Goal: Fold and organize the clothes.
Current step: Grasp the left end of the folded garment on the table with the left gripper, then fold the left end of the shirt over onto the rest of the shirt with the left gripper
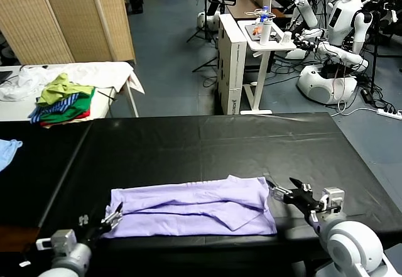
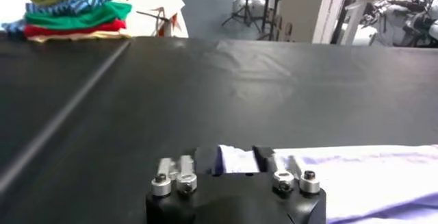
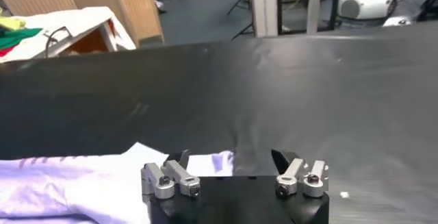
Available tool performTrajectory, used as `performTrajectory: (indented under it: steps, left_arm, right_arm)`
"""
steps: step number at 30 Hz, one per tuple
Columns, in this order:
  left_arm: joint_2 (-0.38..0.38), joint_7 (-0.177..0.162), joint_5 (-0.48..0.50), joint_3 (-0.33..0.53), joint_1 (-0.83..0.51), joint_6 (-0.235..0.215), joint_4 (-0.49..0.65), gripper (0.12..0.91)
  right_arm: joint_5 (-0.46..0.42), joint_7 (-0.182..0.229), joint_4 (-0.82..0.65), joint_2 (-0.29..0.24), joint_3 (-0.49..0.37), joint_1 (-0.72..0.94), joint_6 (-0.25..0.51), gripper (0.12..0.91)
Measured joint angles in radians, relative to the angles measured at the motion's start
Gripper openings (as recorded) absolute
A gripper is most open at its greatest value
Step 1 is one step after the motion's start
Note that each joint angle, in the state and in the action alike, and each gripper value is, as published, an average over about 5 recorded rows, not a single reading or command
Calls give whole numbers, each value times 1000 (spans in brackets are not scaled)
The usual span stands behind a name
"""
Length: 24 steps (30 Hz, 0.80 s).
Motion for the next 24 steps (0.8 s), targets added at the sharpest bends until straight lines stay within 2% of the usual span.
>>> performTrajectory:
  steps: [9, 17, 20, 24]
  left_arm:
    - [-100, 25, 9, -3, 17, -33, 19, 895]
    - [-156, 39, 4, -4, 23, -55, 42, 745]
    - [-171, 41, -12, -4, 27, -57, 40, 634]
    - [-187, 40, -41, -2, 26, -54, 36, 394]
  right_arm:
    - [1, -1, 25, -5, 21, -25, 4, 907]
    - [-1, -5, 39, -5, 35, -42, 6, 907]
    - [-3, -6, 42, -4, 35, -43, 7, 907]
    - [-7, -9, 43, -2, 34, -44, 9, 907]
